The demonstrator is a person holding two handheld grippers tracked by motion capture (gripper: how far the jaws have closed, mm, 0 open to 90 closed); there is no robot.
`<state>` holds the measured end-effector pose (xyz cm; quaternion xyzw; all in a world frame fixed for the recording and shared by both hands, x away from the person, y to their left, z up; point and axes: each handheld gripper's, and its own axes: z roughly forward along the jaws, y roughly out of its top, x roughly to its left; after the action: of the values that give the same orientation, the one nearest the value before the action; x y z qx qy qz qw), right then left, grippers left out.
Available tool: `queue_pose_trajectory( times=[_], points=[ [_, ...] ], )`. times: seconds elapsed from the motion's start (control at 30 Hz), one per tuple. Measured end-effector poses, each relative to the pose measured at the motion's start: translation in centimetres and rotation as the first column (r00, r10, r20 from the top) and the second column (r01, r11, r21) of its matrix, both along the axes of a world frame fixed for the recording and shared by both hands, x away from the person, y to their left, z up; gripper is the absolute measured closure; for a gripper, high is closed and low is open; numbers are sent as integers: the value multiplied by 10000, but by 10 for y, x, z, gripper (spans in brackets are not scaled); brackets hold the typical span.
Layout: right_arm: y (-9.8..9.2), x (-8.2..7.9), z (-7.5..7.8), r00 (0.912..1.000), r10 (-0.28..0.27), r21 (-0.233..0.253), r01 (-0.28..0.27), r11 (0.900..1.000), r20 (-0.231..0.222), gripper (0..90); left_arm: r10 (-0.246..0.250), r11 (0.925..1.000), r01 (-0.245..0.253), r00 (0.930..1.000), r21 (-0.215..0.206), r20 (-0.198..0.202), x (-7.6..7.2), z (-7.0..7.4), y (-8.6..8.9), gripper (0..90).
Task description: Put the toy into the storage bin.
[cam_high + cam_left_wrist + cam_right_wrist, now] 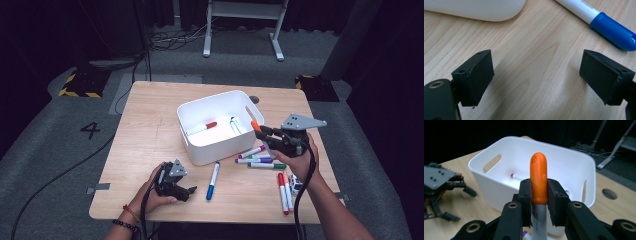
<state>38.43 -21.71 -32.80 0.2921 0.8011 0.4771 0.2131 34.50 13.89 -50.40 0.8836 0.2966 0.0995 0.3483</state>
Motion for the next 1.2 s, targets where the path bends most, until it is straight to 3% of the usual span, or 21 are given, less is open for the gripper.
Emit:
queue_pose_trajectory(
  times=[0.27, 0.47, 0.8, 0.97, 1.07, 1.2],
  points=[
    [17, 26, 29, 9996, 0, -85, 3, 10000, 288, 748, -2, 10000, 2, 10000, -1, -1, 0, 0, 0, 123],
    [33, 52, 33, 9996, -92, -294, 100, 9995, 262, 747, -2, 10000, 2, 10000, 1, 2, 0, 0, 0, 123],
    [53, 102, 27, 9980, -585, -717, 567, 9958, -244, 748, -8, 10000, 8, 10000, 15, 29, 0, 0, 0, 123],
    [59, 118, 18, 9944, -887, -1094, 821, 9906, -574, 747, 16, 10000, -16, 10000, -20, 32, 0, 0, 0, 123],
    [63, 127, 10, 9909, -1105, -1583, 973, 9826, -769, 747, 12, 10000, -12, 10000, -14, 35, 0, 0, 0, 123],
    [66, 137, 1, 9840, -1359, -1680, 1155, 9790, -1155, 747, 13, 10000, -12, 10000, -18, 36, 0, 0, 0, 123]
  ],
)
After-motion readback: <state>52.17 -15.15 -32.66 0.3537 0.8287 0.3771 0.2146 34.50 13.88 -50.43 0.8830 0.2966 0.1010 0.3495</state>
